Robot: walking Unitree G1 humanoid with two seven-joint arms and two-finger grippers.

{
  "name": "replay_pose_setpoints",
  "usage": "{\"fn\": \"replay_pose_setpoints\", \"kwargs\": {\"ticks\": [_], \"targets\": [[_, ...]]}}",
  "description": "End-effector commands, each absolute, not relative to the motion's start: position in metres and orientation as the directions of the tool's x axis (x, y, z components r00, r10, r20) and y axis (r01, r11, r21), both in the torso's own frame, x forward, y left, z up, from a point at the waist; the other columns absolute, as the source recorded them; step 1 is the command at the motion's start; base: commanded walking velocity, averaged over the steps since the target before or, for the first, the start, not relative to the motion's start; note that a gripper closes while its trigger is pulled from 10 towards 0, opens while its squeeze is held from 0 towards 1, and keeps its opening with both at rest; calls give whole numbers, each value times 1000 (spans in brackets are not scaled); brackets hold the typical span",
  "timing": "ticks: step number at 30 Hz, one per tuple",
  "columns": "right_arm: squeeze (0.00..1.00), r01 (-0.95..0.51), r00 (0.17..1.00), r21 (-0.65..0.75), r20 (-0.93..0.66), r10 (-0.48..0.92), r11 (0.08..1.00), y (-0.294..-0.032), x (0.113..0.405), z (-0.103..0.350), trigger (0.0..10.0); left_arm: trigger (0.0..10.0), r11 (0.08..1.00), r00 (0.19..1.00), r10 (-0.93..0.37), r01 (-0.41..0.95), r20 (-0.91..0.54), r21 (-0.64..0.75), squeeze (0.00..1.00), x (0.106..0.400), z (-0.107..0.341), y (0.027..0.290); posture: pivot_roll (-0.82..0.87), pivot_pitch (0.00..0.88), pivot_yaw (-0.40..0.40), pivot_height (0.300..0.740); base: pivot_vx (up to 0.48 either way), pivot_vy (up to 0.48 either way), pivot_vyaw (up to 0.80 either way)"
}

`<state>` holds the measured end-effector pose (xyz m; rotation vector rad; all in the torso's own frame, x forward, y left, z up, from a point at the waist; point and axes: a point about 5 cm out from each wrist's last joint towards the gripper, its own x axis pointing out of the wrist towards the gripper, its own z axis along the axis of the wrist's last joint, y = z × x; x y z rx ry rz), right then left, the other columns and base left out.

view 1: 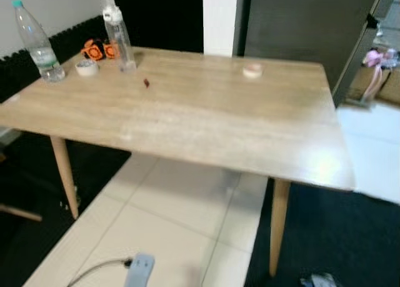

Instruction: Restocking fridge

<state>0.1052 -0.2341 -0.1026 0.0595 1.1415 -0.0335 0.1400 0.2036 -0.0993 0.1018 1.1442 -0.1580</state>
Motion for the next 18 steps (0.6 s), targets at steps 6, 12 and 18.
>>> {"fn": "replay_pose_setpoints", "kwargs": {"ticks": [6, 12, 18], "targets": [[0, 45, 423, 49, -906, 25, 998, -229, 107, -103, 10000, 10000, 982, 404, -69, 187, -912, 8, 0, 140, -99, 205, -7, 0, -4, 740, 0, -480, 0], [0, 35, 427, 50, -904, 31, 998, -228, 108, -103, 10000, 10000, 982, 402, -71, 188, -913, 7, 0, 139, -99, 204, -7, 0, -4, 740, 0, -480, 0], [0, 33, 428, 55, -903, 35, 998, -227, 108, -103, 10000, 10000, 982, 399, -72, 188, -914, 5, 0, 138, -100, 202, -6, 0, -4, 740, 0, -480, 0]]}}
